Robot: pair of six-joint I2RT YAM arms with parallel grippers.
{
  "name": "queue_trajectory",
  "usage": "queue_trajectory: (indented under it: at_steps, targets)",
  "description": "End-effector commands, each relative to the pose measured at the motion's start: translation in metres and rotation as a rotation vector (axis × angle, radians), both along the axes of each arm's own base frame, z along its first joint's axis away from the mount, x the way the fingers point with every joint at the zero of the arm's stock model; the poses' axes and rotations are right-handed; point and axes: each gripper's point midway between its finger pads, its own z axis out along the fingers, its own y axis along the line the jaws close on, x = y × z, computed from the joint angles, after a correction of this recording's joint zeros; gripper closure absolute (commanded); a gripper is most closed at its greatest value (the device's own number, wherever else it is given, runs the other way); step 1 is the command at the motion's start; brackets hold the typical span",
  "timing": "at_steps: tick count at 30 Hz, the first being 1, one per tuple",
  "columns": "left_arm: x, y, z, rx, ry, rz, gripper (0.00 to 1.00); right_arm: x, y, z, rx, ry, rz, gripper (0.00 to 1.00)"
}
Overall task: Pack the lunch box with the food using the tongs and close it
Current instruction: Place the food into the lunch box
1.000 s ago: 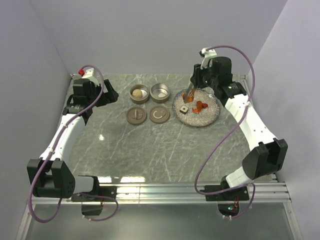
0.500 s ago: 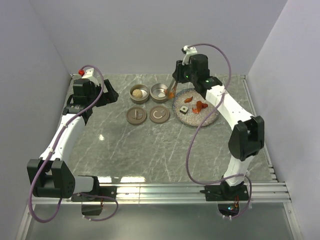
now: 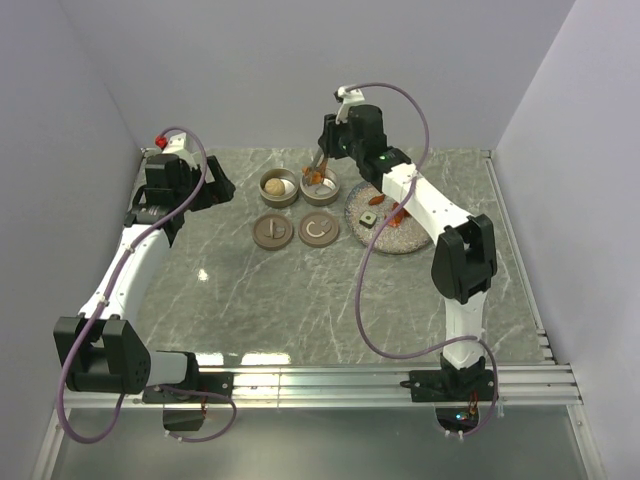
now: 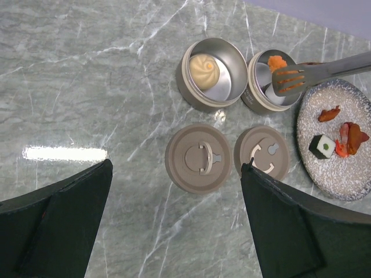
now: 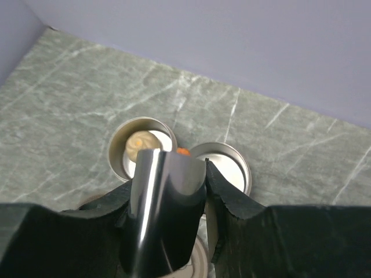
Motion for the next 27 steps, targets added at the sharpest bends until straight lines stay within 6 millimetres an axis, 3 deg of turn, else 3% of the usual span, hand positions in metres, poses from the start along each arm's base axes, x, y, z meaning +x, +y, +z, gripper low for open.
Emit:
queue_trajectory:
  at_steps: [1, 8, 14, 20, 27]
  targets:
    - [0.005, 0.003, 0.019, 0.027, -0.048, 0.004, 0.01, 0.011, -0.004, 0.037, 0.026, -0.099, -0.054, 0.81]
    - [0.006, 0.003, 0.017, 0.026, -0.042, 0.003, 0.01, 0.014, -0.011, 0.031, -0.010, -0.098, -0.083, 0.80]
    - [0.007, 0.003, 0.017, 0.025, -0.042, 0.000, 0.01, 0.015, -0.010, 0.017, -0.026, -0.067, -0.082, 0.72]
    - [0.007, 0.003, 0.016, 0.023, -0.041, 0.001, 0.01, 0.014, -0.013, 0.021, -0.034, -0.081, -0.090, 0.57]
    - [0.007, 0.002, 0.016, 0.021, -0.044, -0.003, 0.01, 0.015, -0.018, 0.031, -0.037, -0.102, -0.106, 0.49]
